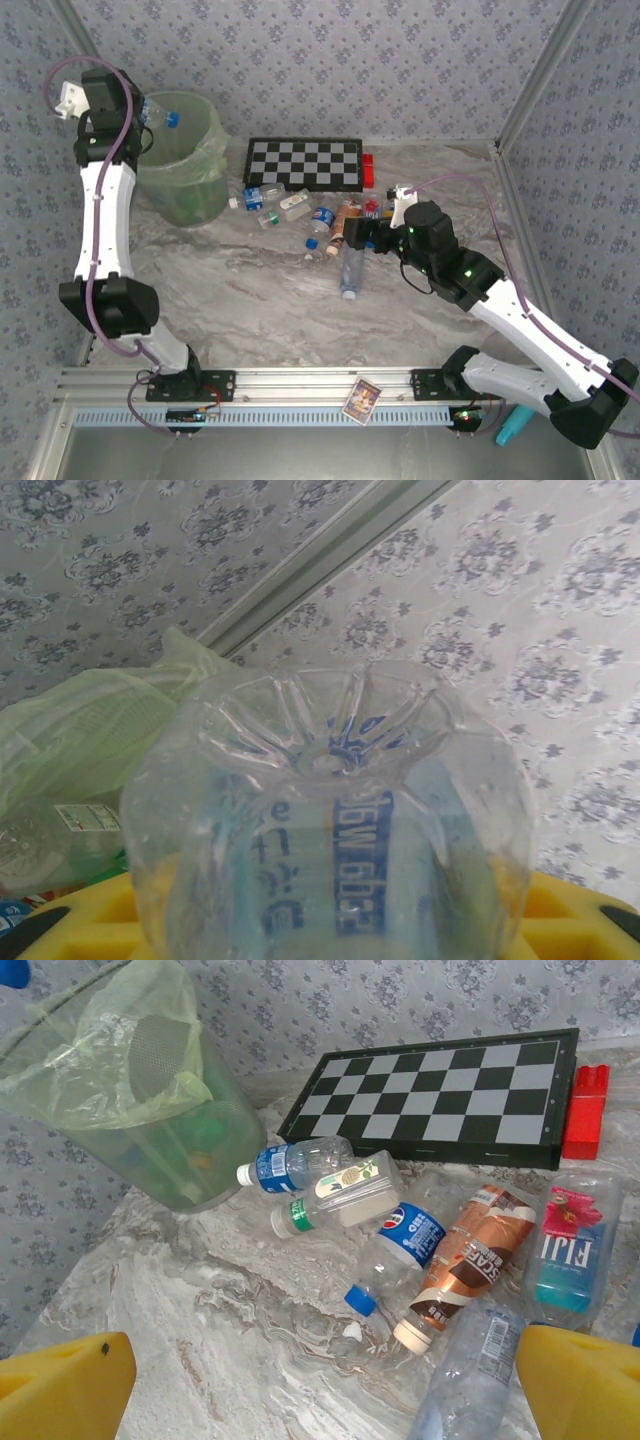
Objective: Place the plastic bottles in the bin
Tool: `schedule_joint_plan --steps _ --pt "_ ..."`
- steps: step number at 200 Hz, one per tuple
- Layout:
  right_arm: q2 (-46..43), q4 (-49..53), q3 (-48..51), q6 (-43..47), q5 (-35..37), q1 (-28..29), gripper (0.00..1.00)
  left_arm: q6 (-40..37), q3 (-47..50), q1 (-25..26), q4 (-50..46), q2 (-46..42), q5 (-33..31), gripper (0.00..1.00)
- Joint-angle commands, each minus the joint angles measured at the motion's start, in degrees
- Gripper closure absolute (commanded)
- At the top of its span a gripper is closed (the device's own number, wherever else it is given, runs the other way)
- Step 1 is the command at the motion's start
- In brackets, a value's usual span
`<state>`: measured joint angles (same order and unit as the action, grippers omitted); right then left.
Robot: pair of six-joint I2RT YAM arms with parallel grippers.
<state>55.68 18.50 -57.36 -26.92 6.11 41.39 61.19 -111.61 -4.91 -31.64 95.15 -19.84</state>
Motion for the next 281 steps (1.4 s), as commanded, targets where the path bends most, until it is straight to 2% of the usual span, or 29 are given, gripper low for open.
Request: schedule_joint_plan --steps 1,71,101,113,139,152,160,199,240,281 --pt "-0.29 -1.12 -1.32 1.70 -0.95 0.44 0.00 1.22 -4.59 -0.96 -1.22 1.92 -1.74 0.53" --pt "0.13 0.34 -3.02 2.03 1.04 0.49 0.00 6.64 -12.33 -2.42 -3.76 11.68 2.83 0.49" --pt "0.13 0.83 -2.69 1.25 1.78 0.70 0.01 6.84 -19.25 -2.44 -7.73 16.55 4.64 0.46" --pt "0.09 1.01 -2.58 1.24 2.23 0.69 0.00 6.37 -22.83 -2.55 -11.03 18.34 5.52 0.39" --pt "0.07 1.52 -2.50 1.09 2.94 0.75 0.00 4.35 -30.48 -2.57 -16.48 21.21 6.55 0.14" --pt "0.14 1.49 -2.41 0.92 2.96 0.74 0.00 3.77 -32.76 -2.61 -18.18 21.58 6.56 0.11" --pt "0.13 1.39 -2.27 0.78 2.94 0.79 0.00 3.50 -33.15 -2.62 -18.75 21.35 6.47 0.04" --pt "0.65 1.21 -2.23 0.38 2.55 0.95 0.00 0.72 -32.96 -2.61 -20.63 18.72 6.46 0.02" --pt "1.49 2.99 -2.34 -0.69 3.34 1.22 0.00 -3.84 -31.41 -2.06 -22.09 15.40 9.61 0.00" --pt "2.13 5.02 -0.73 -3.01 5.12 1.73 0.00 -10.36 -24.20 2.12 -21.49 9.52 10.10 0.00"
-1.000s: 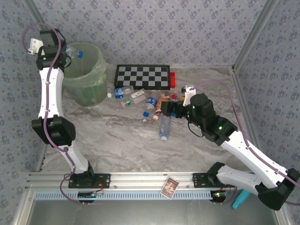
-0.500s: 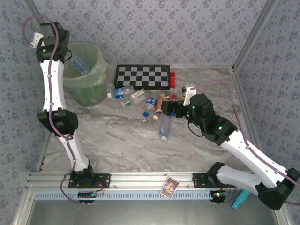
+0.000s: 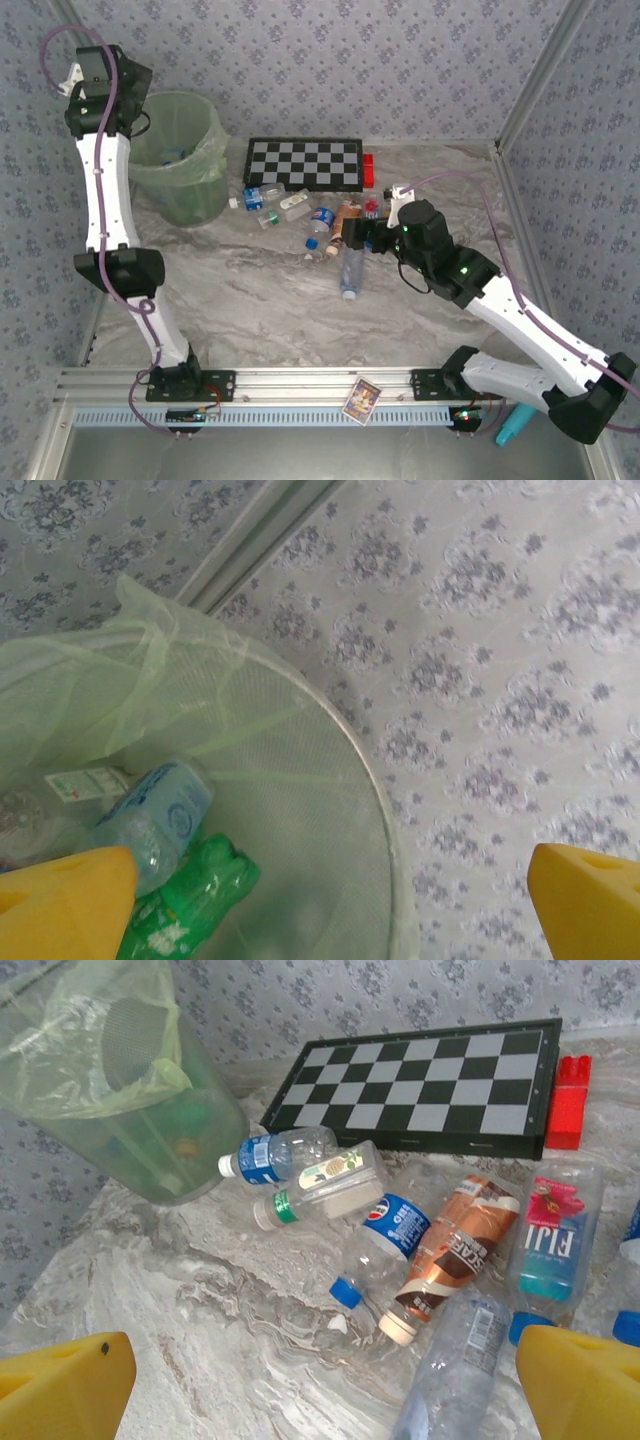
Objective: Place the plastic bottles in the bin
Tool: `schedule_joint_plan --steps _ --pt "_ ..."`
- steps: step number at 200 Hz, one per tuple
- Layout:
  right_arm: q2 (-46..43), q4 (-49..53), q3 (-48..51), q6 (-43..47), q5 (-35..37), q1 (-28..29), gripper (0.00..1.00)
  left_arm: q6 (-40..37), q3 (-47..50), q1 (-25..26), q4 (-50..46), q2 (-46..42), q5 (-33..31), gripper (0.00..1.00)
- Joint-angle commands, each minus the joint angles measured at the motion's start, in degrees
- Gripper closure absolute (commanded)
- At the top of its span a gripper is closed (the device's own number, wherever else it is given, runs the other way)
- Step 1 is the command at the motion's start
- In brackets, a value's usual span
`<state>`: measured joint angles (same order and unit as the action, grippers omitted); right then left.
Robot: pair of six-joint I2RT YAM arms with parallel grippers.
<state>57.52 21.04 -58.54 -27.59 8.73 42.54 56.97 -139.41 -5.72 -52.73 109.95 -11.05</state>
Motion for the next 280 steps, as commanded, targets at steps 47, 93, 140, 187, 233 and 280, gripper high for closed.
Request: schedule_joint_plan --steps 47,93,140,187,233,280 --pt "2.42 7.47 2.41 -7.07 6.70 2.69 0.00 -12.61 17.74 9.76 4.59 -15.66 0.04 0.00" --pt "4.10 7.85 6.97 -12.90 9.02 5.87 0.00 -17.57 32.63 16.85 9.42 -24.96 0.55 0.00" --pt "11.43 9.80 8.22 -19.62 9.11 7.20 0.00 -19.32 43.52 22.75 11.47 -32.30 3.59 0.00" --pt "18.80 8.19 8.51 -23.88 6.84 6.73 0.10 -21.28 51.84 30.09 11.68 -39.38 2.35 0.00" --pt "26.25 5.55 8.01 -26.53 3.85 5.30 0.20 -20.59 56.80 32.67 9.45 -44.02 3.09 0.00" --pt "33.13 4.85 6.02 -26.71 1.57 4.52 0.22 -20.52 58.59 32.68 8.35 -46.72 2.48 0.00"
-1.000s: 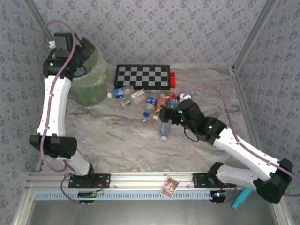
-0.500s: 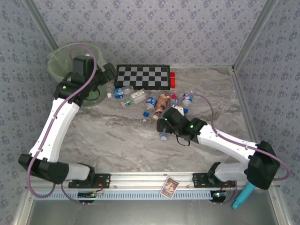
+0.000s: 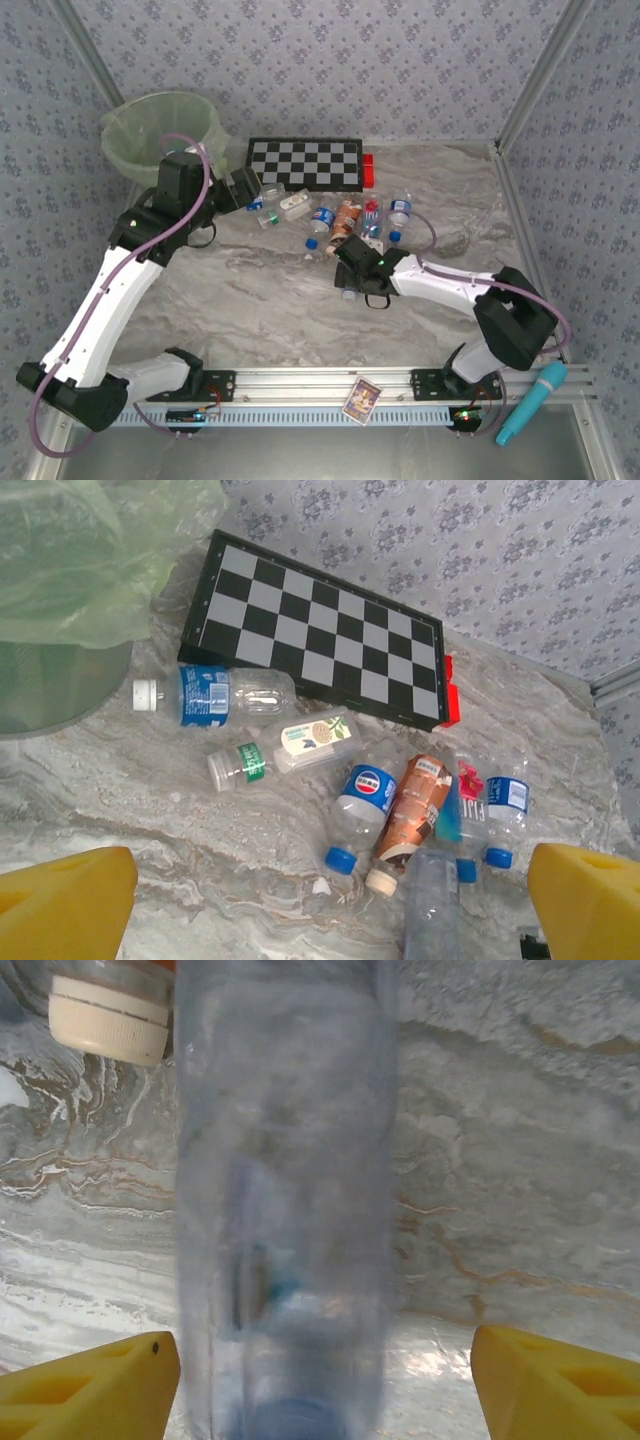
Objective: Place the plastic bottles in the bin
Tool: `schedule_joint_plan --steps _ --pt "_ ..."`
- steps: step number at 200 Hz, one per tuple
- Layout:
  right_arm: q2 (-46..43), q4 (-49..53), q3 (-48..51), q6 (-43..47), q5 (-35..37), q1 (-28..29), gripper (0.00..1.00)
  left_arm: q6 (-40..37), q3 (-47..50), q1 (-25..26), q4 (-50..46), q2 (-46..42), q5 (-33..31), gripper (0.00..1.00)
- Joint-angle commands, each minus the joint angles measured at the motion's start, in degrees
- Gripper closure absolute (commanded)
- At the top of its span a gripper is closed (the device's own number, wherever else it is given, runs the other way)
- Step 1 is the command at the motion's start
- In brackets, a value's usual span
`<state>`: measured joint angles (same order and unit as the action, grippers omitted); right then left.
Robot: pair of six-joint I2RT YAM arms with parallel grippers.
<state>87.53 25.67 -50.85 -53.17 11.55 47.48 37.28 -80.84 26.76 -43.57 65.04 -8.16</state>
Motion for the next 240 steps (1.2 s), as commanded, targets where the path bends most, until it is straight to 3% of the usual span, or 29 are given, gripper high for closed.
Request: schedule_joint_plan --steps 1,101,131,176,196,240 --pt "3.28 0.19 -1.69 -1.06 -1.31 -0.44 0.22 -0.86 0.04 0.21 -0.85 -1.78 -0.38 0.00" --pt "7.85 -0.18 -3.39 1.53 -0.86 -1.11 0.28 -0.12 0.42 0.22 -1.99 -1.62 0.15 0.00" --pt "5.40 -1.51 -2.22 3.06 0.58 -0.79 0.45 0.33 0.37 0.15 -1.91 -0.80 1.00 0.00" --pt "-2.32 0.05 -1.36 4.87 4.91 1.70 0.46 1.96 0.87 0.04 0.63 -0.11 3.07 0.00" --pt "-6.91 0.26 -0.94 7.21 6.72 3.38 0.46 3.42 1.53 -0.78 3.06 0.42 6.52 0.02" --pt "-16.23 -2.73 -1.12 16.55 10.63 7.11 0.47 8.92 1.93 -3.85 10.70 3.51 20.49 0.05"
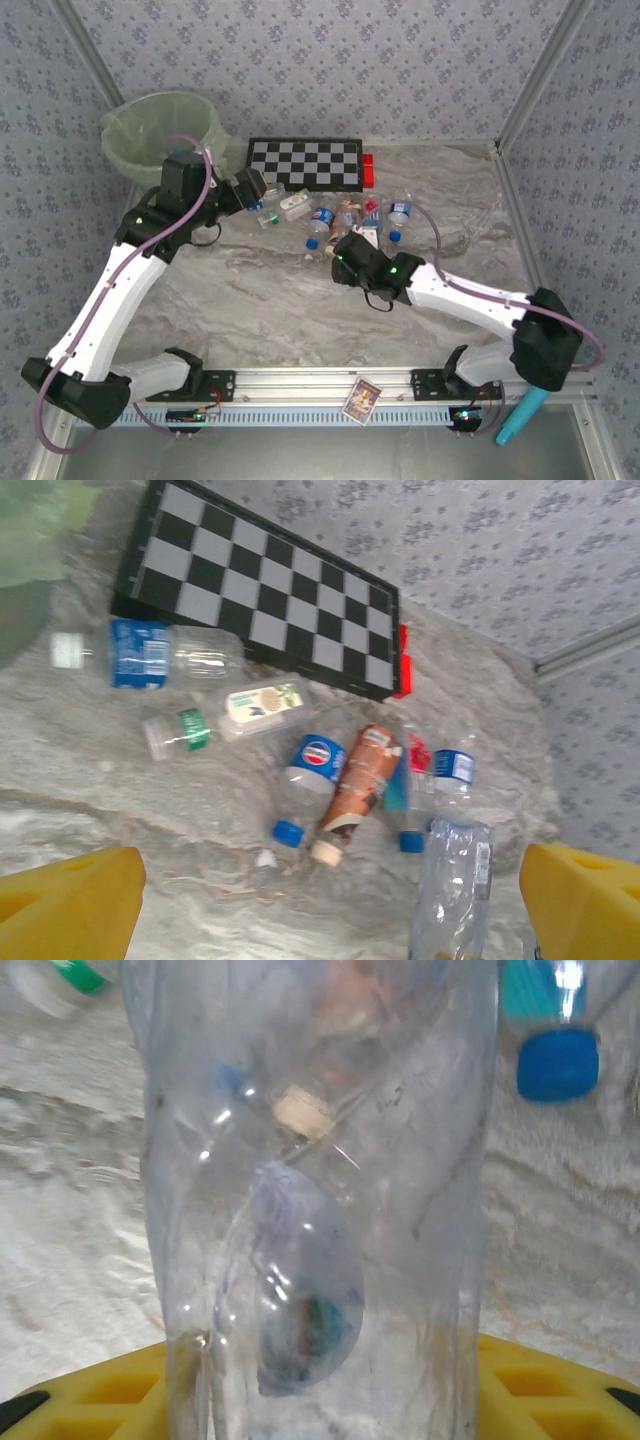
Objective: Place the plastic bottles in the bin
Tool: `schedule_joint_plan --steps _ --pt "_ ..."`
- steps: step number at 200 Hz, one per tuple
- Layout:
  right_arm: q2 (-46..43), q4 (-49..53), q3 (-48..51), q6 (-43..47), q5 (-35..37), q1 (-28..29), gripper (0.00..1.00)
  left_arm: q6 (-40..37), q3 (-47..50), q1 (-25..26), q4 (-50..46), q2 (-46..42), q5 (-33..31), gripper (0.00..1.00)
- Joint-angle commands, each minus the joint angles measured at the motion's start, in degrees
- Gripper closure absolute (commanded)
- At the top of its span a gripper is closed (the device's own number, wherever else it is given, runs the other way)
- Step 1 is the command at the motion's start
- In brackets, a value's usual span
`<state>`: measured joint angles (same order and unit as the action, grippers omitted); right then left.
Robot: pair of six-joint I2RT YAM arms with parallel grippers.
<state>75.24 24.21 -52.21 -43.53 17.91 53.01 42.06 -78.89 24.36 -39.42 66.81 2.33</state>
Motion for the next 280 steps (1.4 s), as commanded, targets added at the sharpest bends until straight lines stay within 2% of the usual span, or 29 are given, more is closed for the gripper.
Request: schedule_joint_plan --steps 1,22,78,167,214,235,253,262,280 --pt "-4.09 -1.31 0.20 6.98 4.30 1.66 0.47 4.24 0.02 -1.48 6.68 1.83 10.30 0.05" --pt "-5.82 -2.01 -1.11 13.05 4.14 2.61 0.47 5.47 -0.27 -2.25 9.07 4.08 16.60 0.05" --pt "-5.75 -2.50 -5.37 23.21 2.81 5.60 0.48 6.86 0.72 -1.66 12.67 7.31 26.75 0.11" --pt "-2.75 -1.22 -11.09 27.17 2.46 7.81 0.48 4.01 2.95 3.53 12.60 9.26 30.81 0.15" --pt "-2.32 -0.74 -12.25 28.91 3.08 9.06 0.49 2.42 2.91 4.64 11.48 11.11 34.33 0.18" --pt "-1.44 -0.13 -12.91 29.38 3.99 9.95 0.48 1.87 2.30 4.91 11.34 11.77 35.68 0.26" --pt "-1.23 0.04 -12.90 29.01 4.32 10.08 0.49 1.09 1.65 5.06 10.48 12.11 36.40 0.27" --pt "-1.40 0.10 -12.70 28.69 4.32 10.09 0.49 0.61 1.40 5.08 10.09 12.25 36.77 0.34" --pt "-1.55 0.06 -12.58 28.52 4.41 10.00 0.48 -0.21 0.43 5.08 8.18 12.10 35.06 0.38"
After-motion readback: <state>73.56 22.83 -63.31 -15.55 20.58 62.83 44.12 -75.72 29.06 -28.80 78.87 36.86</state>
